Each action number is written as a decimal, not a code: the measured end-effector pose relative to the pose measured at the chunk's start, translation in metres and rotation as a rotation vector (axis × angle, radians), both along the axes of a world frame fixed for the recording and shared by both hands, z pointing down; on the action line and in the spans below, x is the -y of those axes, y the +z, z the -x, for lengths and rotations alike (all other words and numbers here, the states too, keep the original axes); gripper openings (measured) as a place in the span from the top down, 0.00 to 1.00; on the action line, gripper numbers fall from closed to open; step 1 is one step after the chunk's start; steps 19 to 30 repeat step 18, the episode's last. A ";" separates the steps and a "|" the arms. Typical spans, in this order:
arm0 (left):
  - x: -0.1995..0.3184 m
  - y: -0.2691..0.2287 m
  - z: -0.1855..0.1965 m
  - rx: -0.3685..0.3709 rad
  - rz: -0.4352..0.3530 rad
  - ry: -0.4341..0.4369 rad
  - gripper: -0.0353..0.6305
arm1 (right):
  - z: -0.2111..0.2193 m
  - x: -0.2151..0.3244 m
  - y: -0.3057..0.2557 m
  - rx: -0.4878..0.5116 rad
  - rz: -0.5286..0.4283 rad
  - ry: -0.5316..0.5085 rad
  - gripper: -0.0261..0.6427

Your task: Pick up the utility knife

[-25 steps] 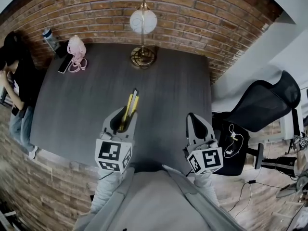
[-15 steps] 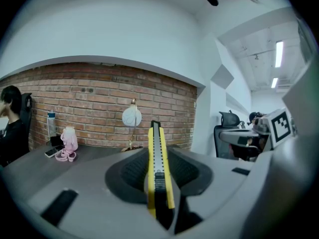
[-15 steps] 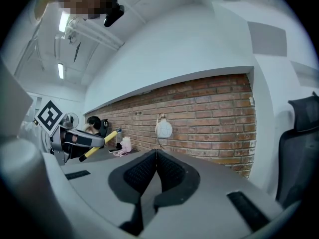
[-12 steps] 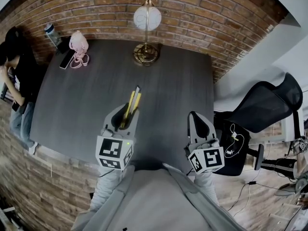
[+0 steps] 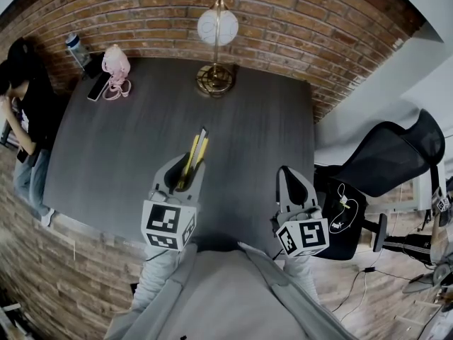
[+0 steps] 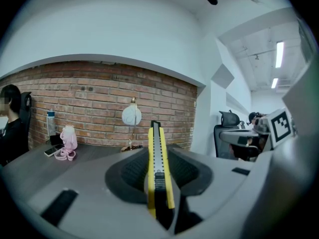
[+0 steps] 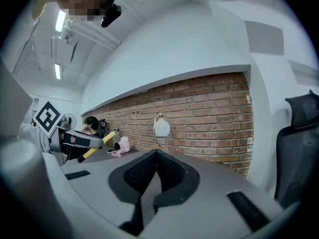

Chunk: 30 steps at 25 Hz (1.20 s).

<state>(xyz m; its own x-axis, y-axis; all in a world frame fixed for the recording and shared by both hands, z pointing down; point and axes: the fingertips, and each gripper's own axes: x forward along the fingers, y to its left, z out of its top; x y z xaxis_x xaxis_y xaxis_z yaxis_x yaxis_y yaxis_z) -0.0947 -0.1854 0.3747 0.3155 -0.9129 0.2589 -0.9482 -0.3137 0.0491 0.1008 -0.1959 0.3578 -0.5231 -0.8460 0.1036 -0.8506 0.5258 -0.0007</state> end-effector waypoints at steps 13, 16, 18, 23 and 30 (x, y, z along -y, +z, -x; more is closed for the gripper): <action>-0.002 0.000 -0.001 0.009 0.005 0.010 0.75 | -0.005 -0.005 0.001 0.029 0.003 0.016 0.94; -0.002 0.000 -0.003 0.013 0.003 0.015 0.75 | -0.005 -0.006 -0.001 0.022 0.001 0.013 0.94; -0.003 0.001 -0.005 0.014 0.003 0.019 0.75 | -0.006 -0.007 -0.001 0.020 0.002 0.014 0.94; -0.003 0.001 -0.005 0.014 0.003 0.019 0.75 | -0.006 -0.007 -0.001 0.020 0.002 0.014 0.94; -0.003 0.001 -0.005 0.014 0.003 0.019 0.75 | -0.006 -0.007 -0.001 0.020 0.002 0.014 0.94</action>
